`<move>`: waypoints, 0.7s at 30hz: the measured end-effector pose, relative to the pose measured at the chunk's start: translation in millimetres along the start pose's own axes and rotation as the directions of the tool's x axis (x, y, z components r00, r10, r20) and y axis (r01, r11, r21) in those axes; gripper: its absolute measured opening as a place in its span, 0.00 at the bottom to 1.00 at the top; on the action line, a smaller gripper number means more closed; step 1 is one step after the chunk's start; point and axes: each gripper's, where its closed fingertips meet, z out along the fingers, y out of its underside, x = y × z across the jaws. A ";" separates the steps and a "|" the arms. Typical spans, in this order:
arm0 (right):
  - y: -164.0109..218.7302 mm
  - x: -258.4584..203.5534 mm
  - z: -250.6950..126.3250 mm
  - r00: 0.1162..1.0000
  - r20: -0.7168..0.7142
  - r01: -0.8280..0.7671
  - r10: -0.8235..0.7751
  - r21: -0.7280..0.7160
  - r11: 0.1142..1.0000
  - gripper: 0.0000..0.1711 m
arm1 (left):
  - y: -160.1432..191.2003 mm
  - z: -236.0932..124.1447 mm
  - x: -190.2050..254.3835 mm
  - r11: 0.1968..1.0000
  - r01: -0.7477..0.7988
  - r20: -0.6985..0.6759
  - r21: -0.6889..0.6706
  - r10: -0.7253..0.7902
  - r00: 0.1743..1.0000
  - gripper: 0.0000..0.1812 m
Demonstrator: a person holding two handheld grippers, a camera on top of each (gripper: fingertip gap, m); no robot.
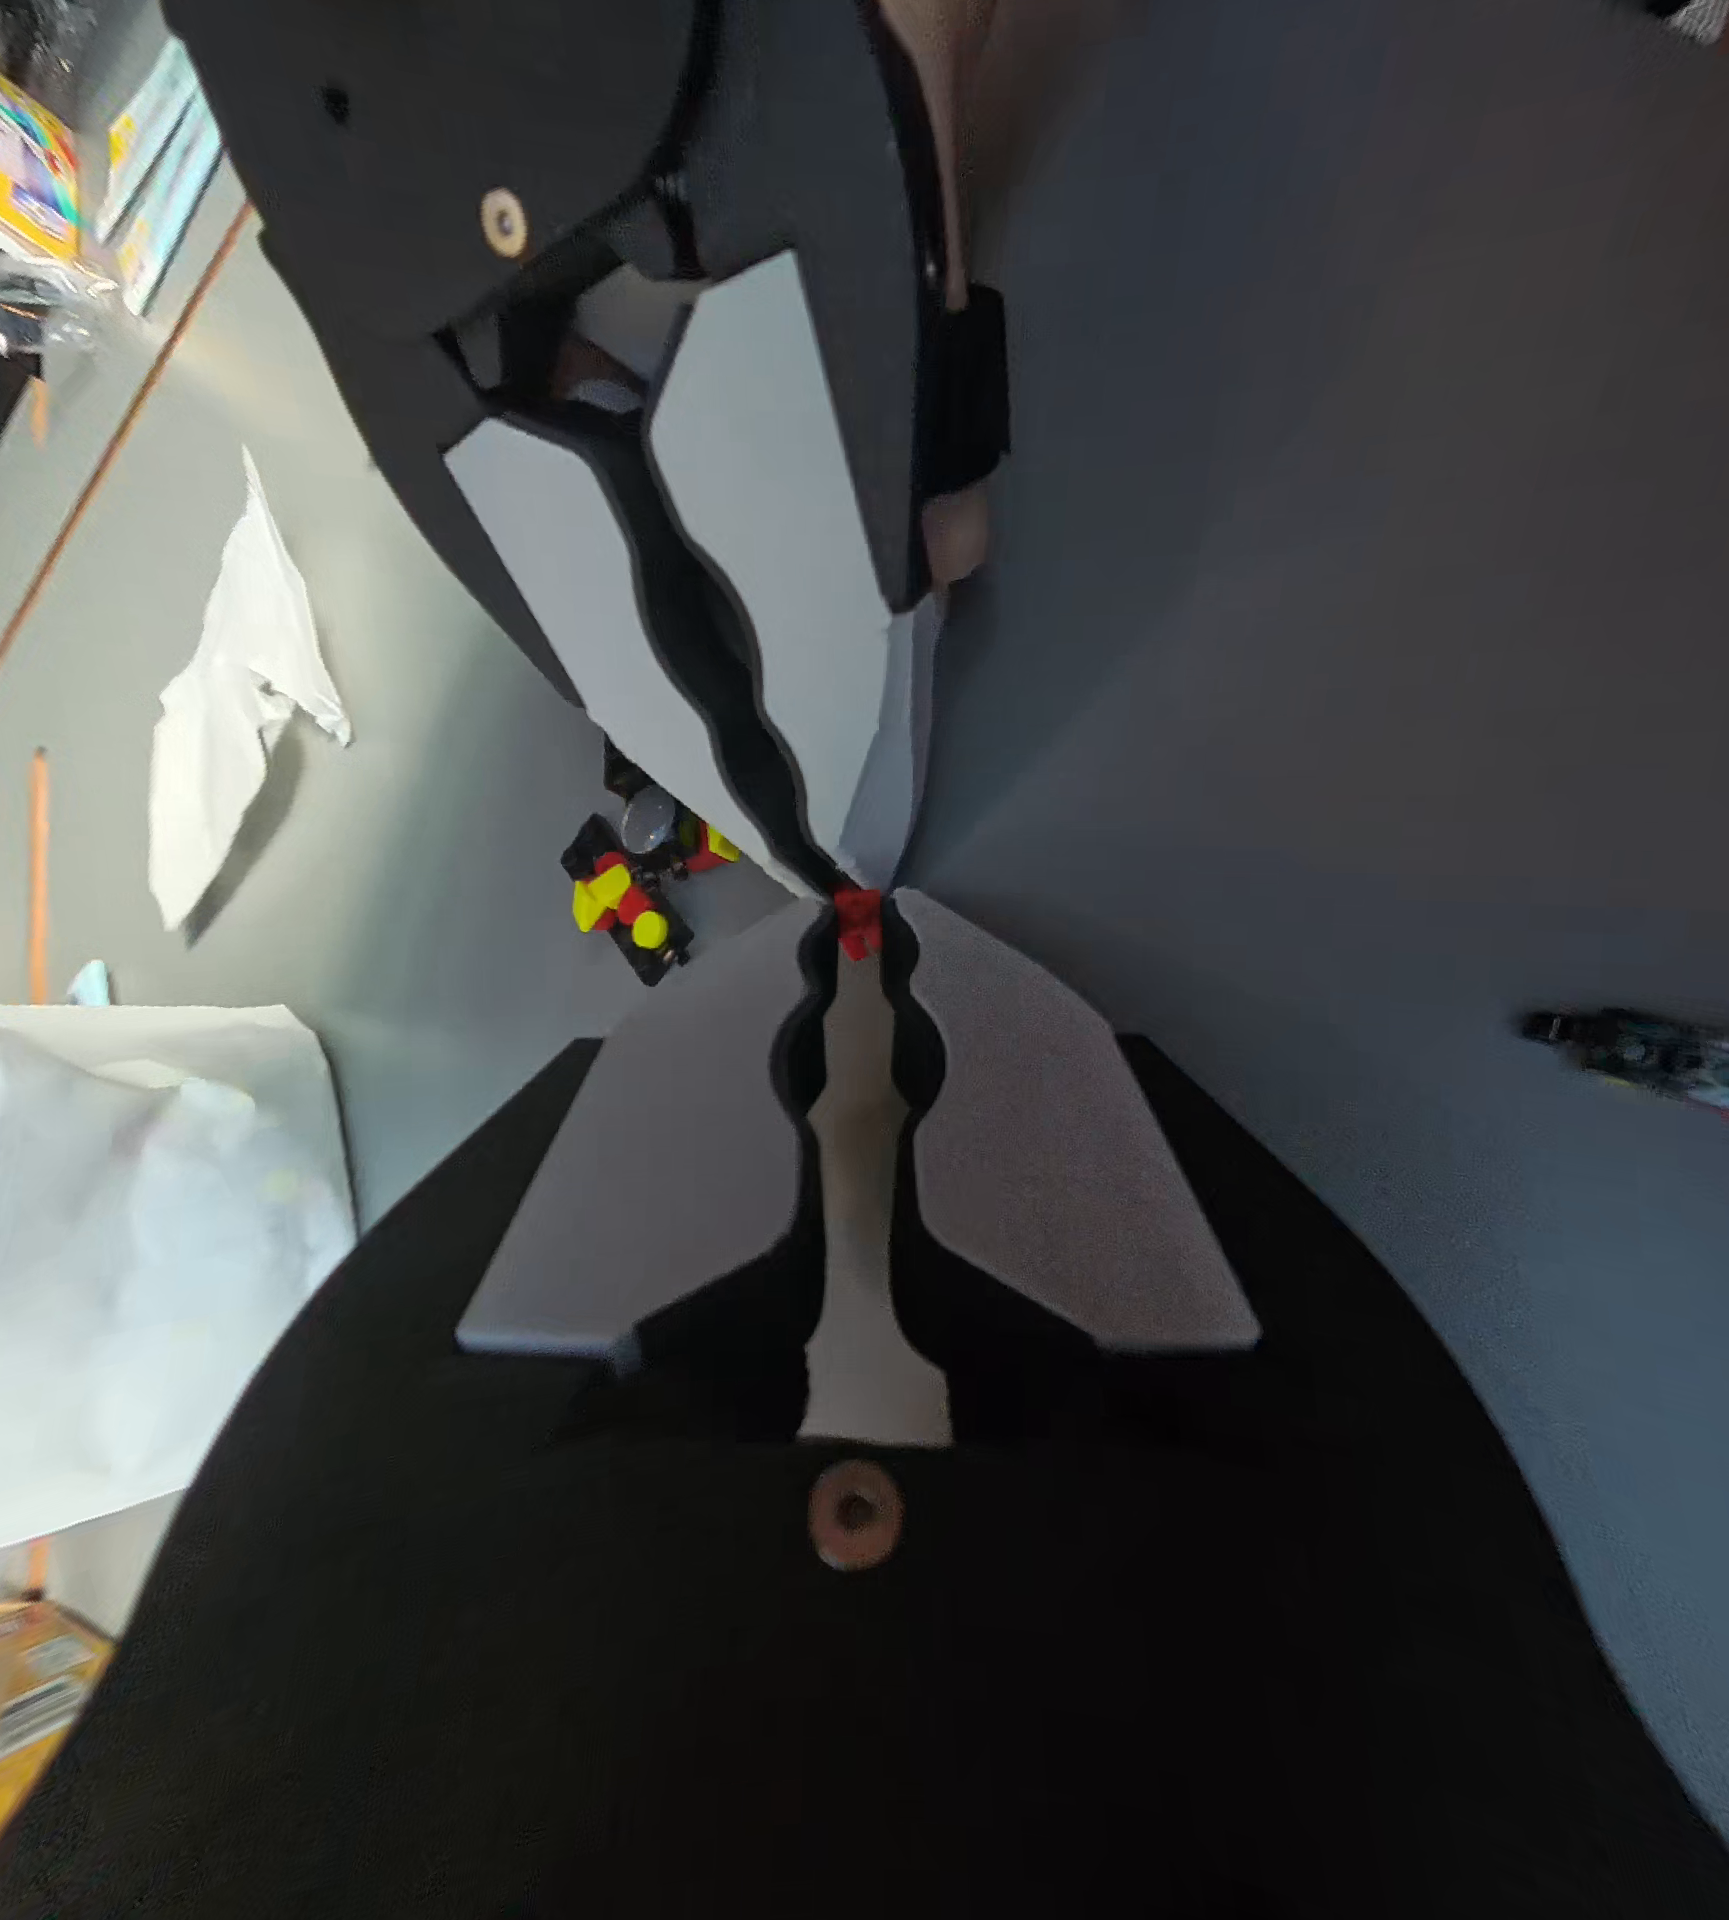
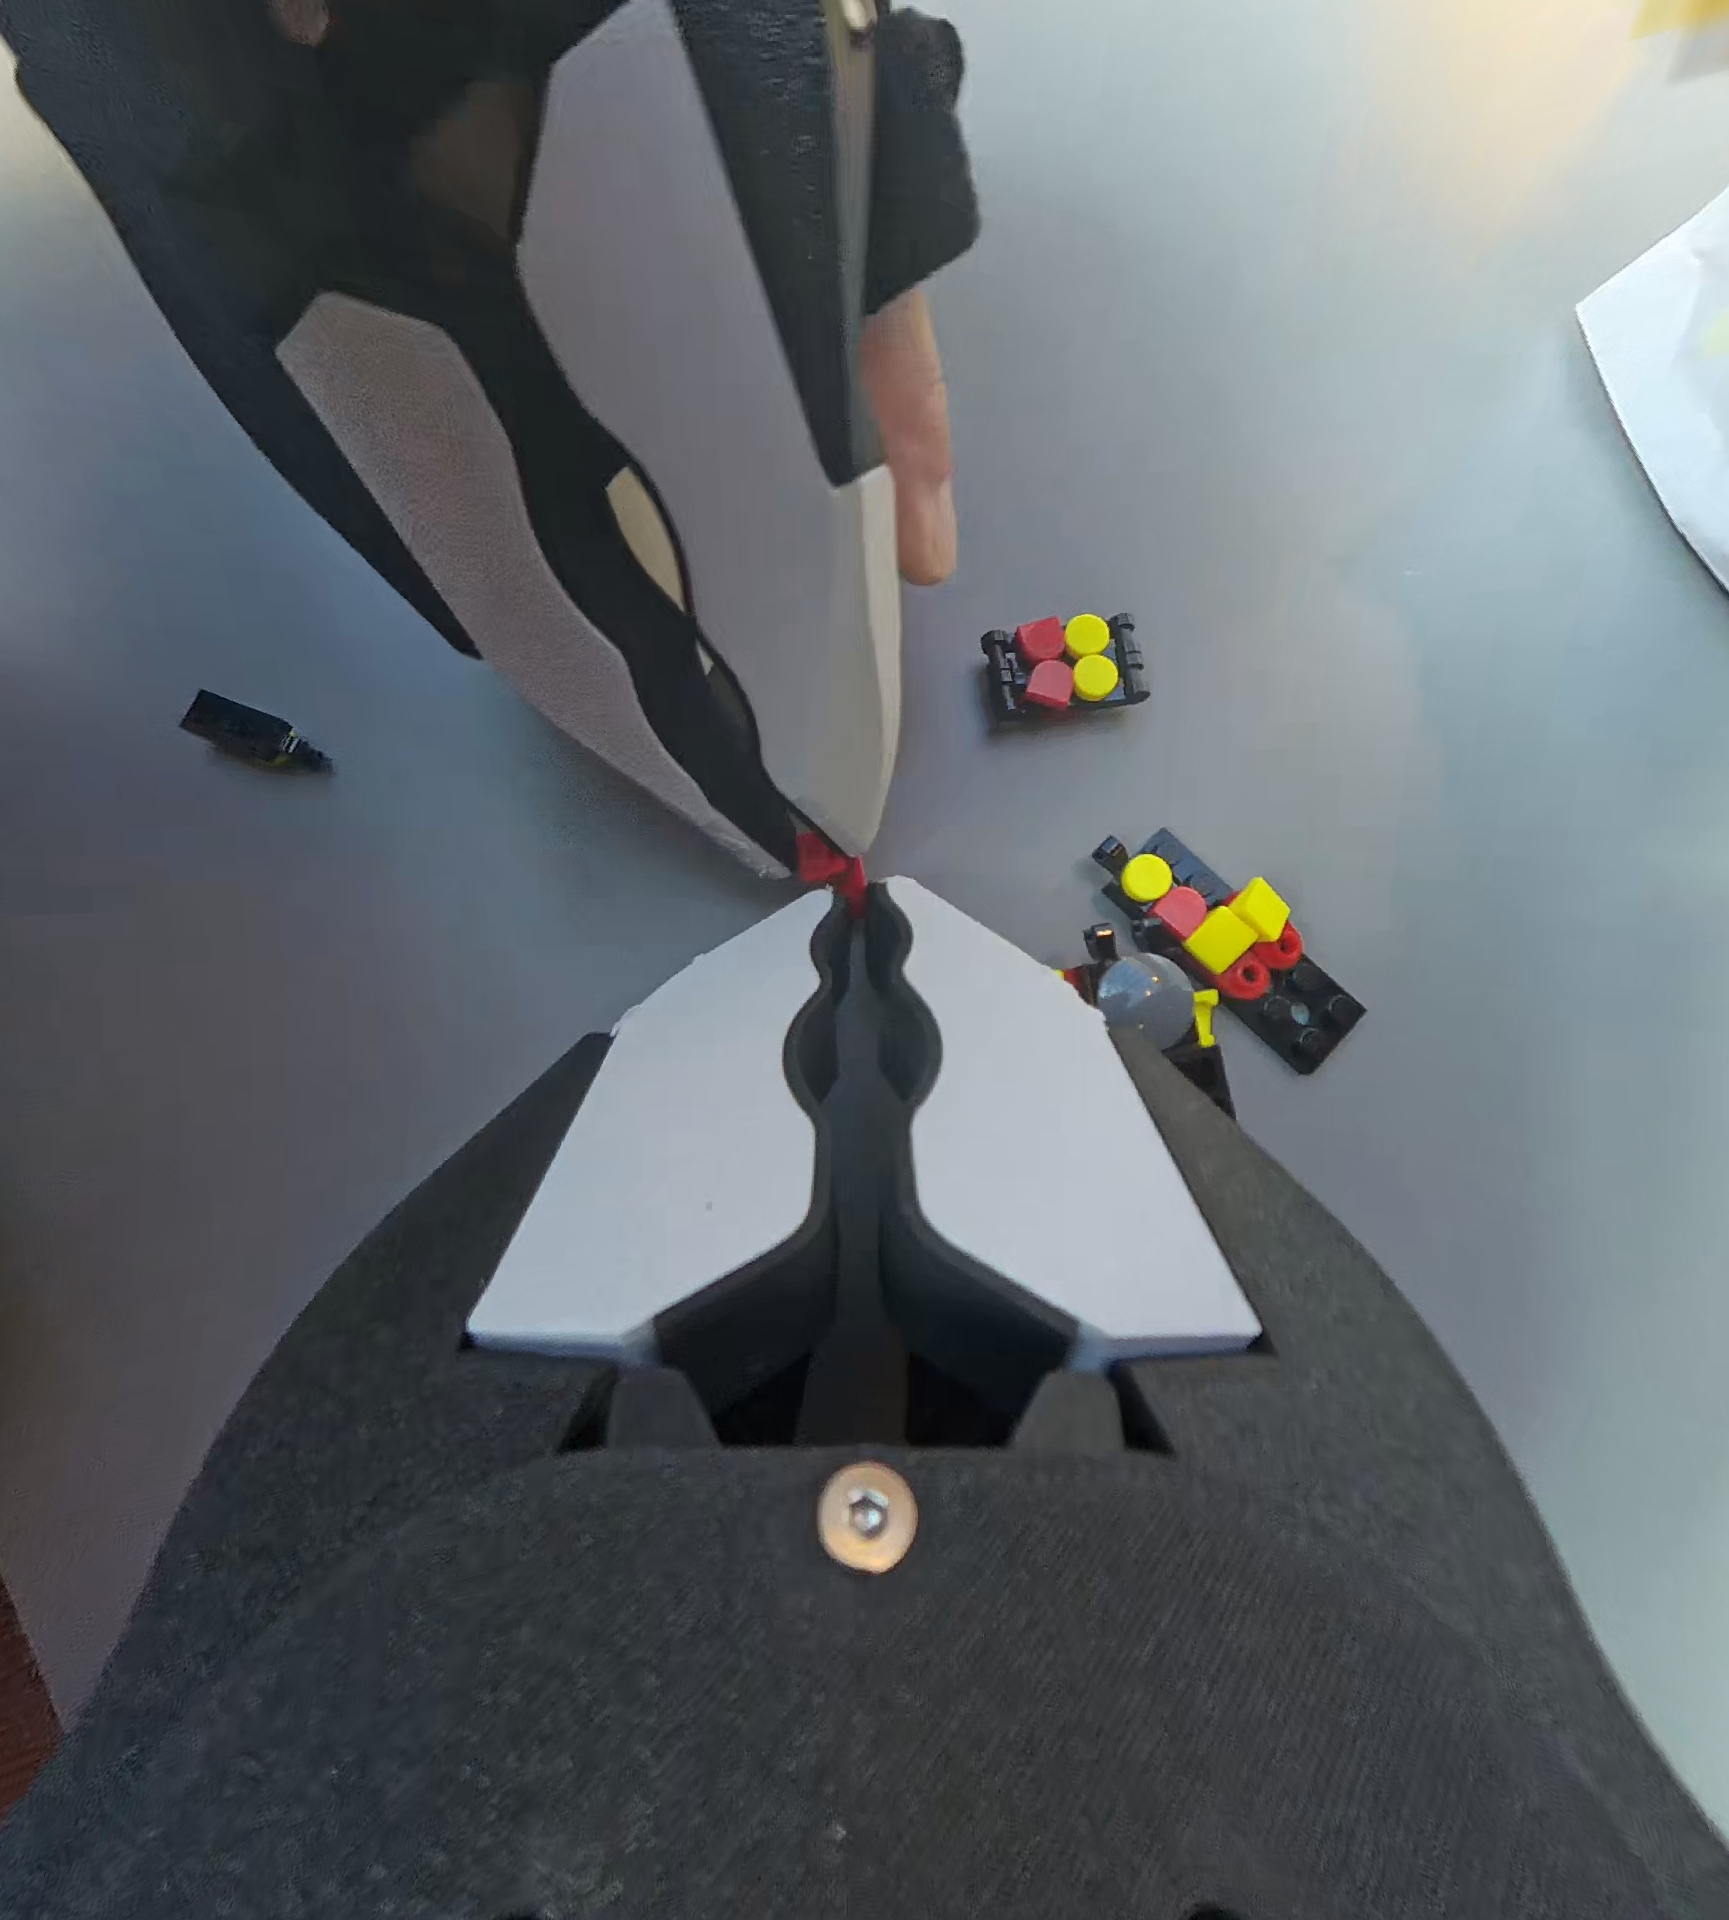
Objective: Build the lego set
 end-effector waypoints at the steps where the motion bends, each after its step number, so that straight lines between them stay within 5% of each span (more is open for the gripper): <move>1: 0.6 3.9 0.1 1.000 -0.024 -0.016 0.016 -0.004 1.000 0.02 | -2.0 -0.6 1.3 0.993 -0.114 0.045 -0.010 0.114 0.992 0.04; 4: 2.2 6.7 -2.5 0.999 -0.033 -0.032 0.032 -0.001 0.999 0.01 | -7.7 -2.8 5.8 0.941 -0.334 0.142 -0.048 0.337 0.931 0.04; 9: -24.2 32.1 -38.3 0.989 -0.148 0.009 0.005 0.094 0.996 0.02 | -1.3 -25.4 -34.0 0.988 -0.150 0.238 -0.046 0.157 0.959 0.04; 12: -65.5 99.9 -81.4 0.956 -0.291 0.079 -0.022 0.184 0.980 0.02 | 5.6 -49.3 -108.1 0.997 0.030 0.333 -0.068 -0.006 0.943 0.04; 14: -81.5 143.6 -83.1 0.958 -0.283 0.085 -0.040 0.148 0.985 0.02 | 4.9 -60.9 -161.4 0.986 0.162 0.354 0.033 -0.163 0.921 0.04; 21: -98.5 199.8 -33.6 0.953 -0.182 0.242 -0.243 -0.028 0.970 0.08 | 55.7 -23.8 -215.5 0.956 0.244 0.110 -0.164 -0.228 0.967 0.07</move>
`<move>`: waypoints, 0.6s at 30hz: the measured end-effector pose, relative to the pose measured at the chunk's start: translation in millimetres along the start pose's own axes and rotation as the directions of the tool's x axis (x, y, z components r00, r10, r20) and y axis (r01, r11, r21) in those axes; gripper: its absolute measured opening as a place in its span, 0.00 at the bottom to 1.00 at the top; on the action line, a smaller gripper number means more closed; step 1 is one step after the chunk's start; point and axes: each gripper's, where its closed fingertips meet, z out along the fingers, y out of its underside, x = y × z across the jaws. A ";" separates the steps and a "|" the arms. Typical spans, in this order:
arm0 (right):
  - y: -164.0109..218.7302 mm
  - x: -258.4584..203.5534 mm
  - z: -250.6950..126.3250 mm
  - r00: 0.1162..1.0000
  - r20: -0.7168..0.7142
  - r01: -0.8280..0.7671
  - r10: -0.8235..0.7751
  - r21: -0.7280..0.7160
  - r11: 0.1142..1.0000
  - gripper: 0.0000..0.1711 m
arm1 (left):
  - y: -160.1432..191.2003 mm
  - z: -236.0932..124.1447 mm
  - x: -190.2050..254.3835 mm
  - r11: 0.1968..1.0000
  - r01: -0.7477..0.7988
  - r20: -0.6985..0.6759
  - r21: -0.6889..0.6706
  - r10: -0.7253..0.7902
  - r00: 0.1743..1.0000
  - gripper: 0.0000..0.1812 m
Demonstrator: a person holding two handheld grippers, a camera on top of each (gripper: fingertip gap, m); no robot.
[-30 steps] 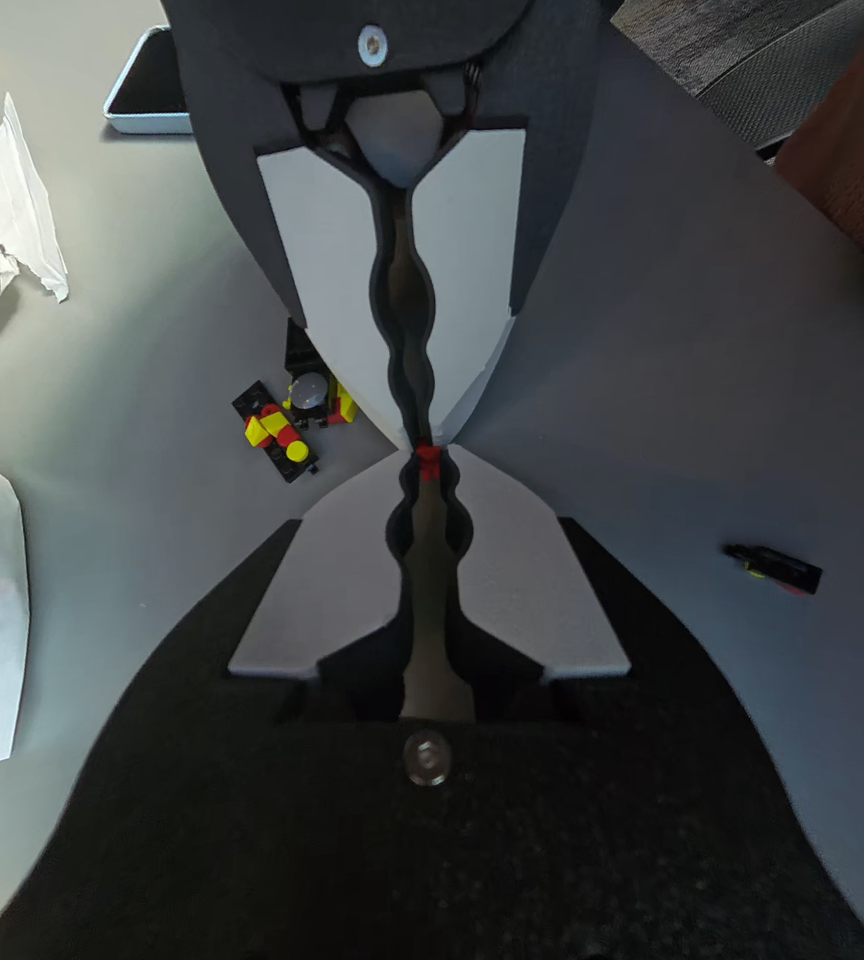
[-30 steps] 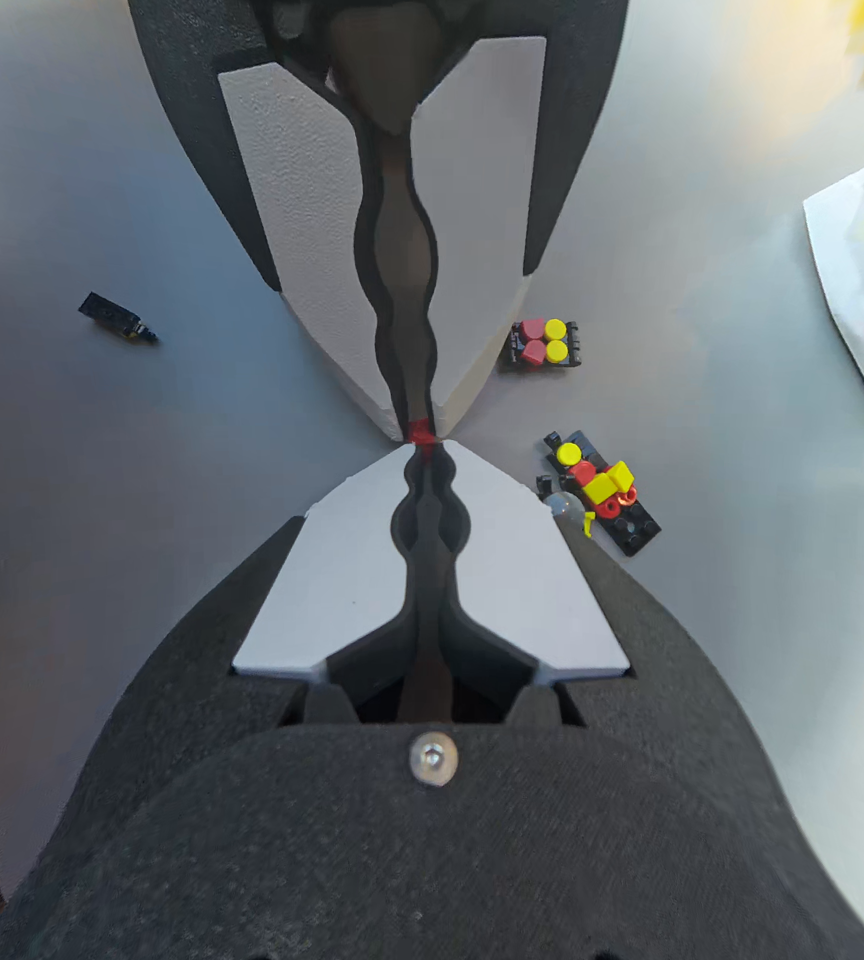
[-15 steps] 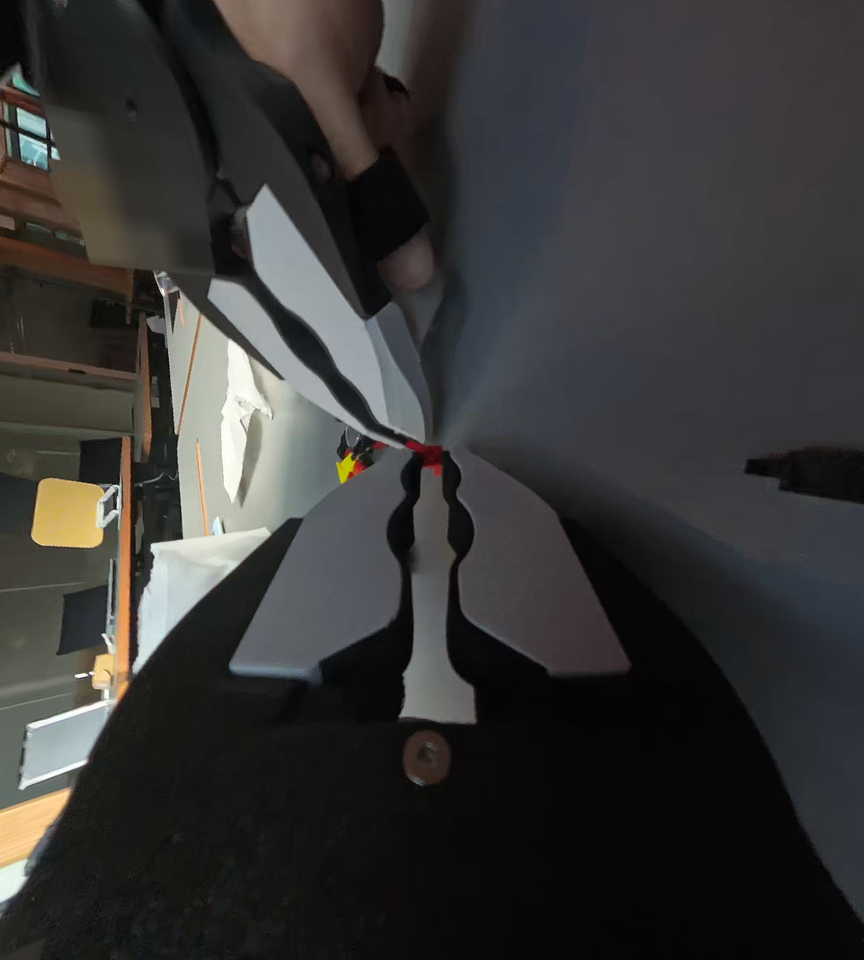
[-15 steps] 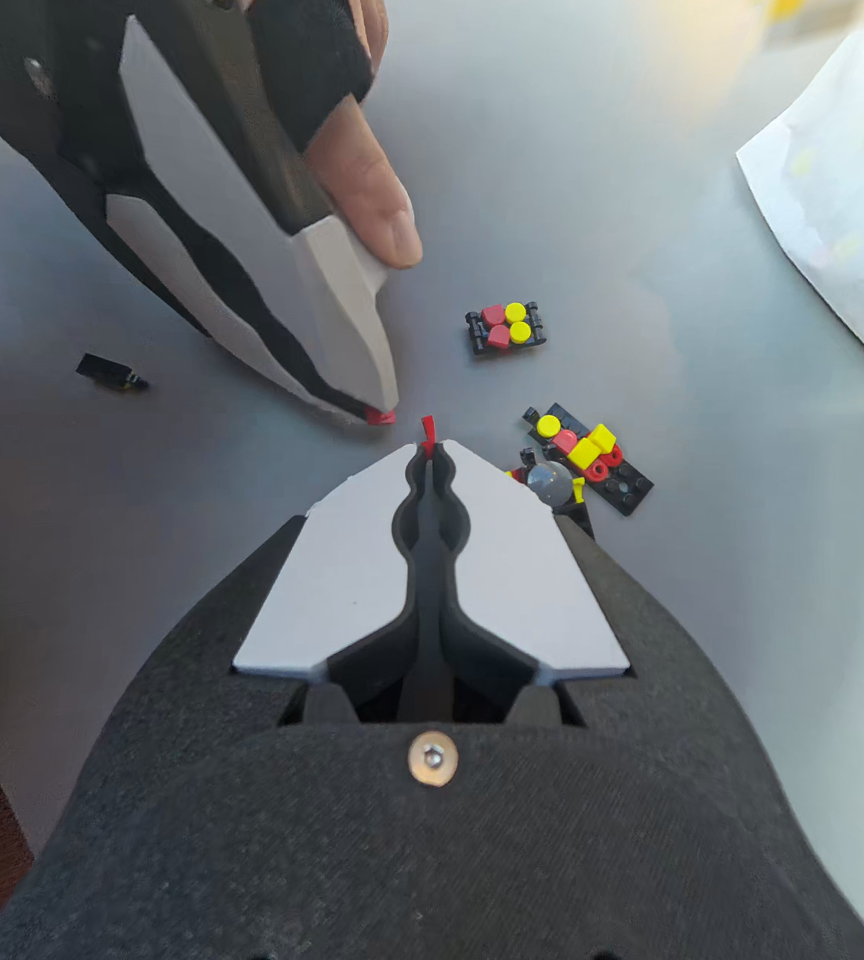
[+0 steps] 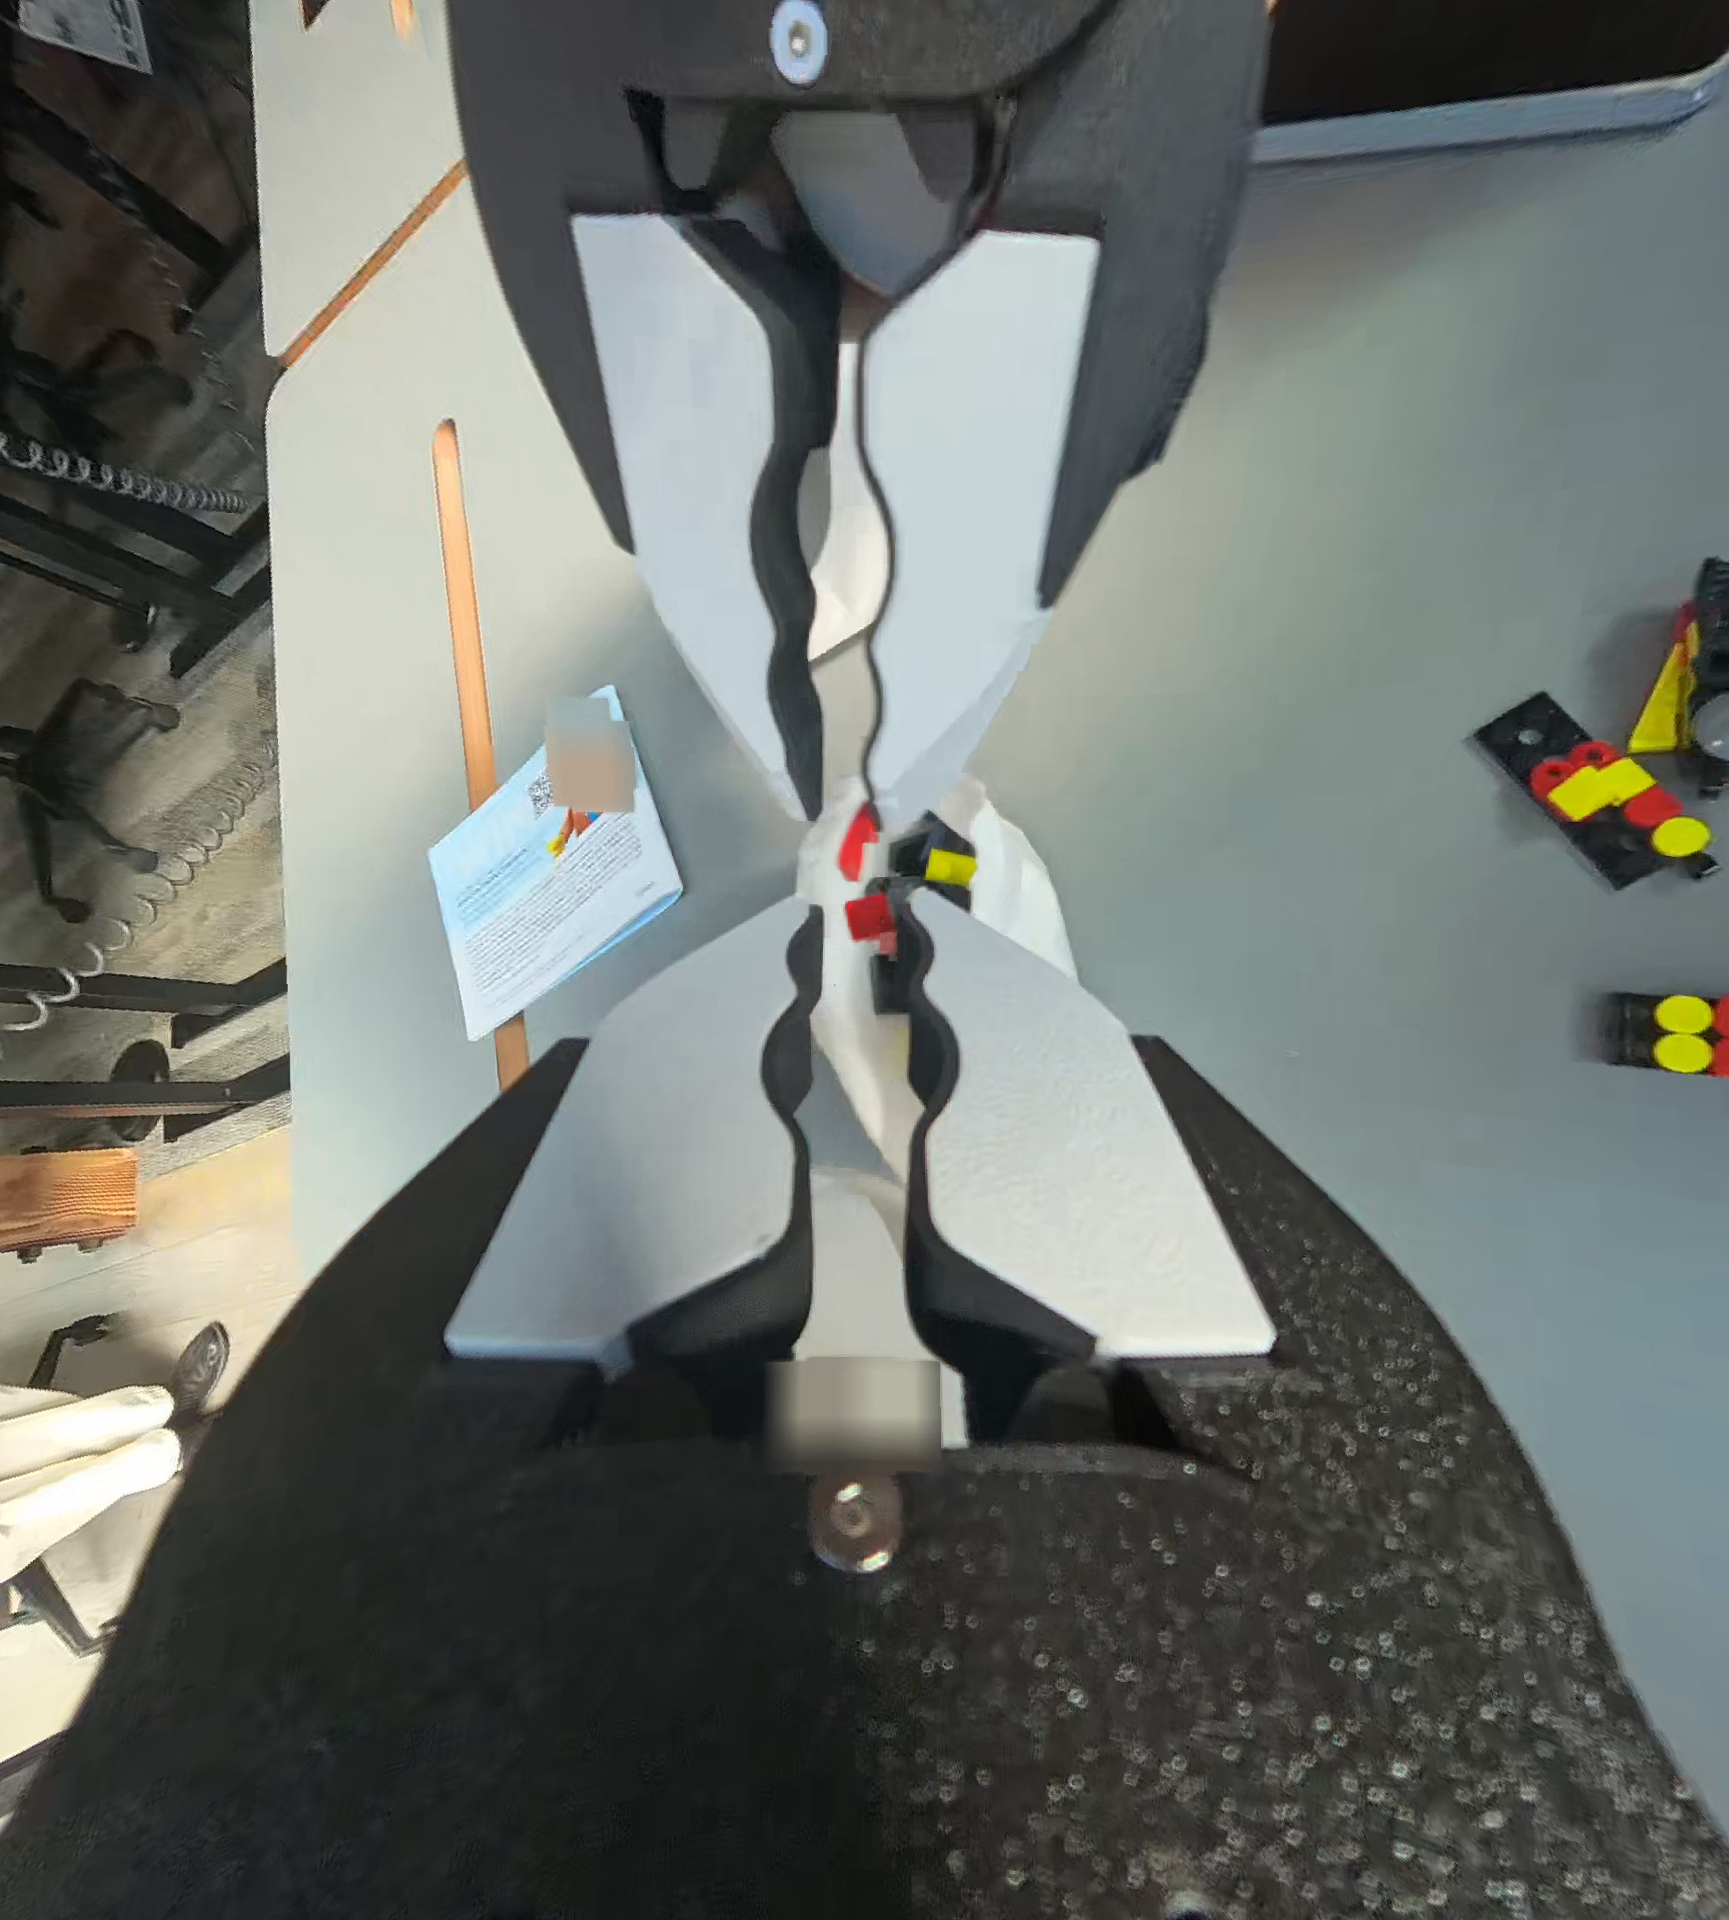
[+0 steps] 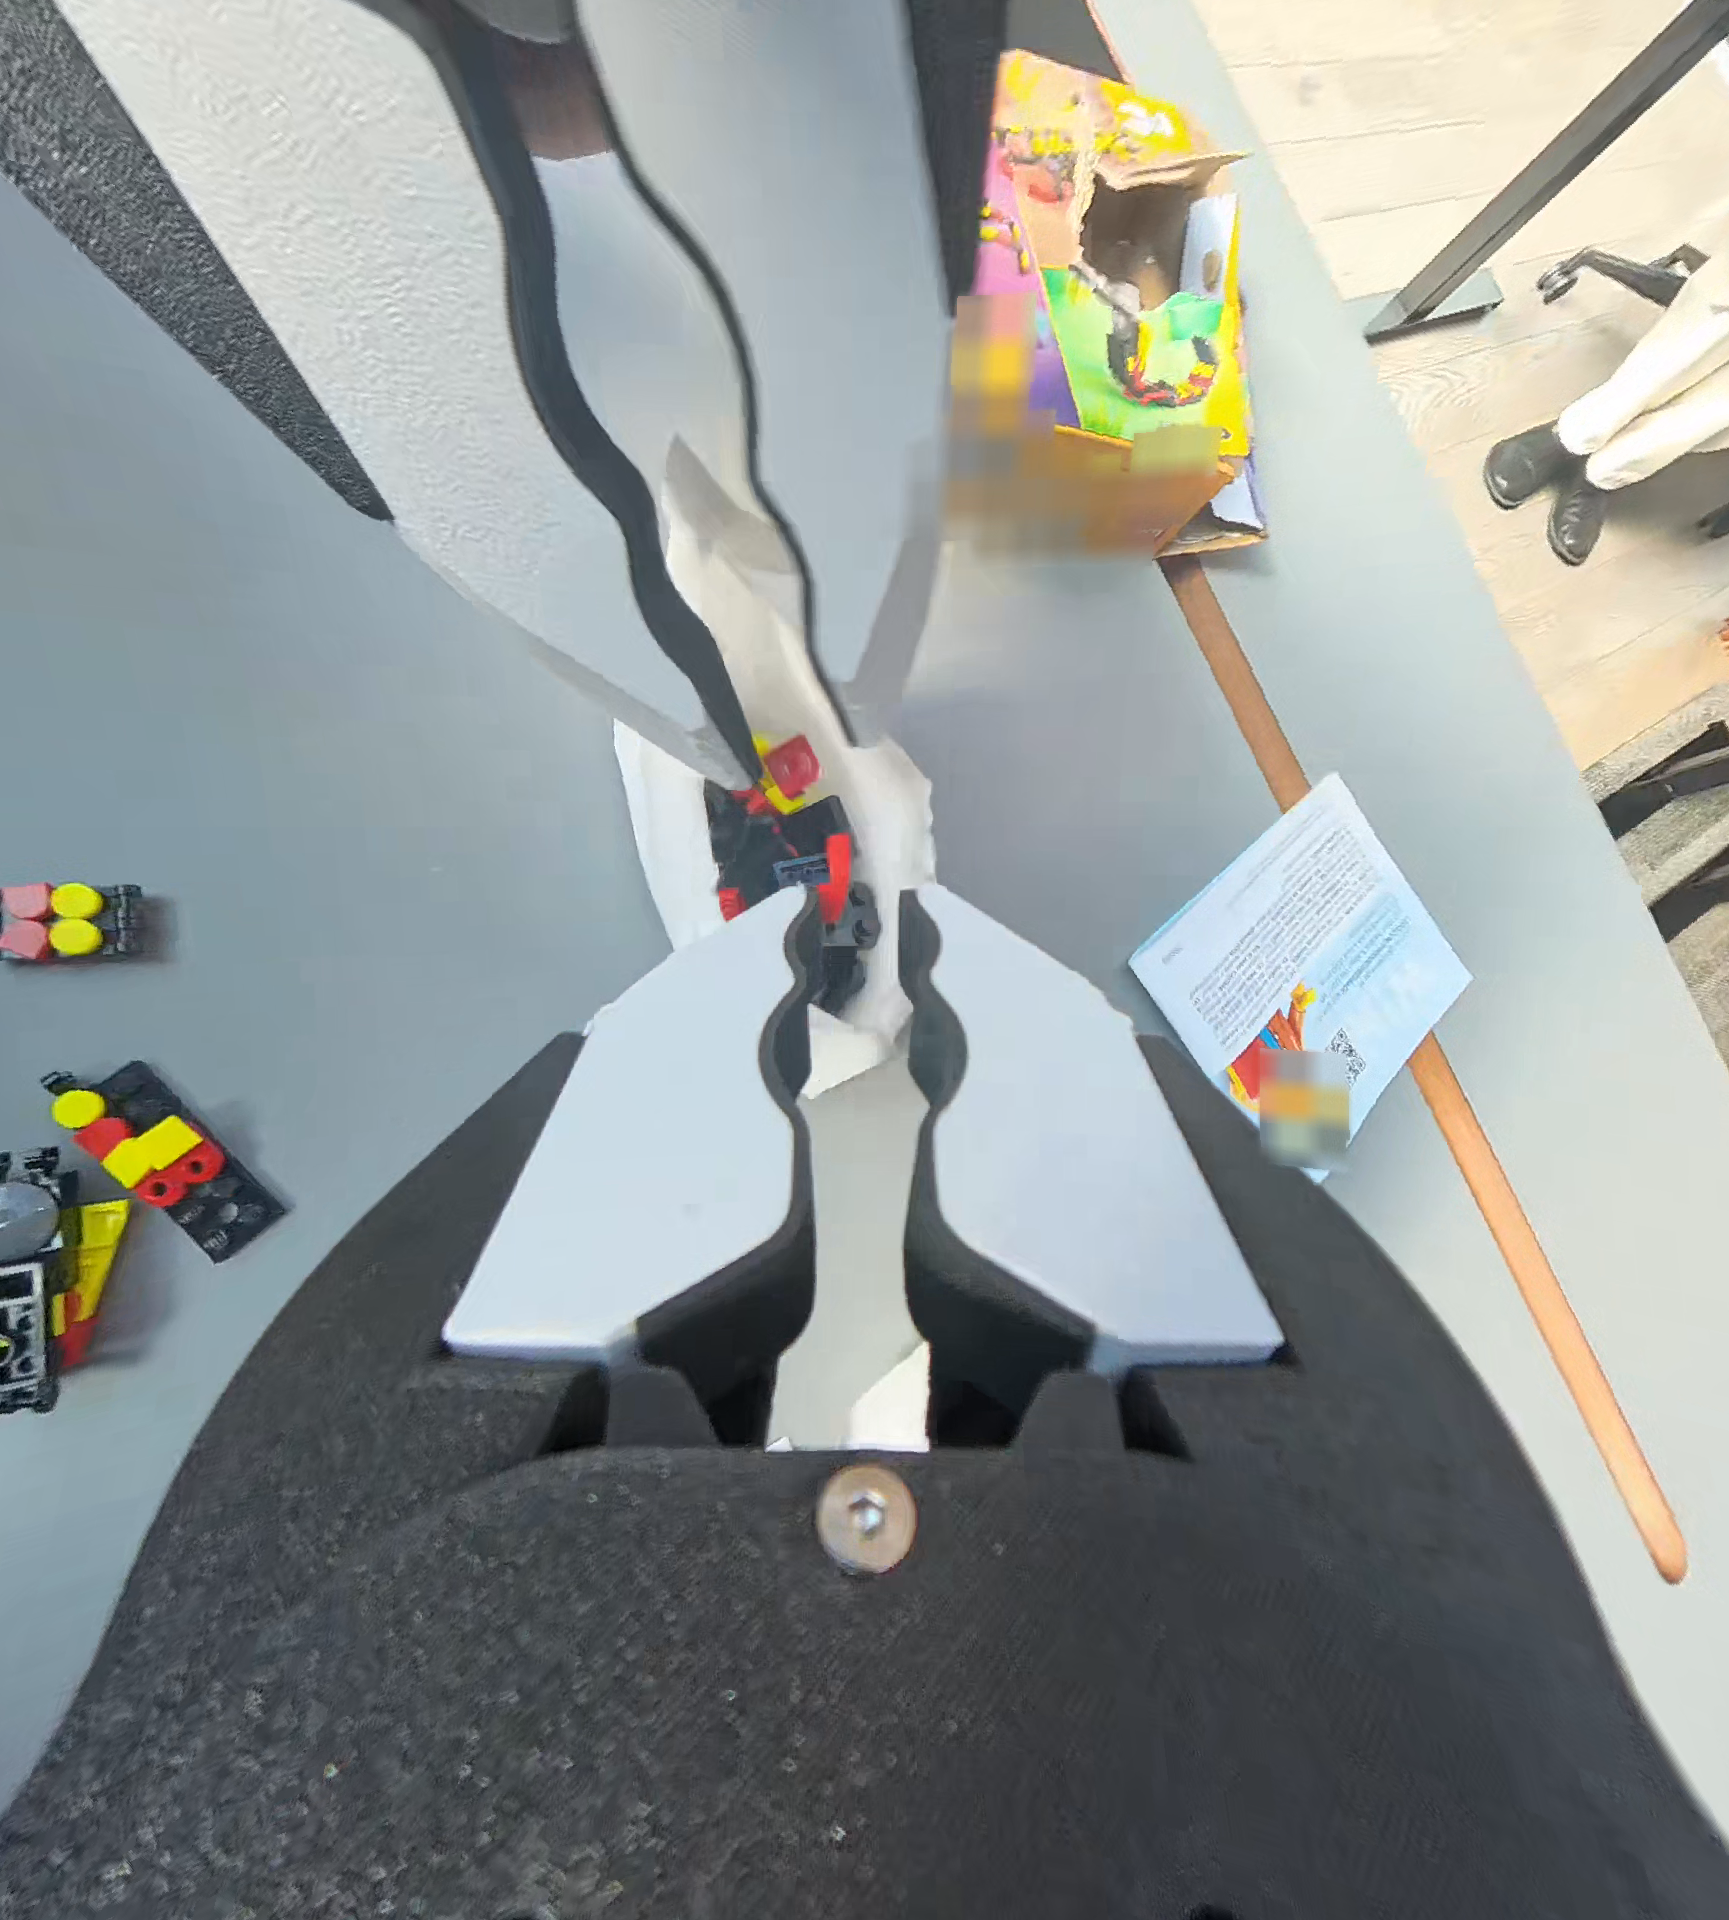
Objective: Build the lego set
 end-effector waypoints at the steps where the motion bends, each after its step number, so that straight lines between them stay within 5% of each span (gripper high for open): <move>1: 3.9 0.7 5.9 1.000 -0.002 0.020 -0.020 -0.037 0.999 0.11 | 2.9 4.3 -3.1 1.000 -0.004 -0.007 -0.008 0.004 1.000 0.12; 5: -0.6 0.7 7.5 0.999 0.001 0.052 -0.052 -0.022 0.998 0.14 | 6.4 3.7 -8.3 1.000 -0.020 0.002 -0.024 0.020 1.000 0.18; 10: -12.0 1.2 -6.8 0.996 -0.050 0.075 -0.072 0.048 0.996 0.14 | -22.1 -15.9 -12.8 0.986 0.025 0.087 0.166 -0.040 0.995 0.03; 13: -27.8 0.9 -8.7 0.988 -0.101 0.126 -0.117 0.090 0.988 0.13 | -4.6 3.0 -6.7 0.999 0.030 0.027 0.043 -0.031 0.999 0.00; 18: -20.3 10.6 -14.0 0.988 -0.133 0.086 -0.079 0.051 0.995 0.13 | -1.1 -8.2 -18.8 0.999 0.028 0.109 0.033 -0.031 0.994 0.00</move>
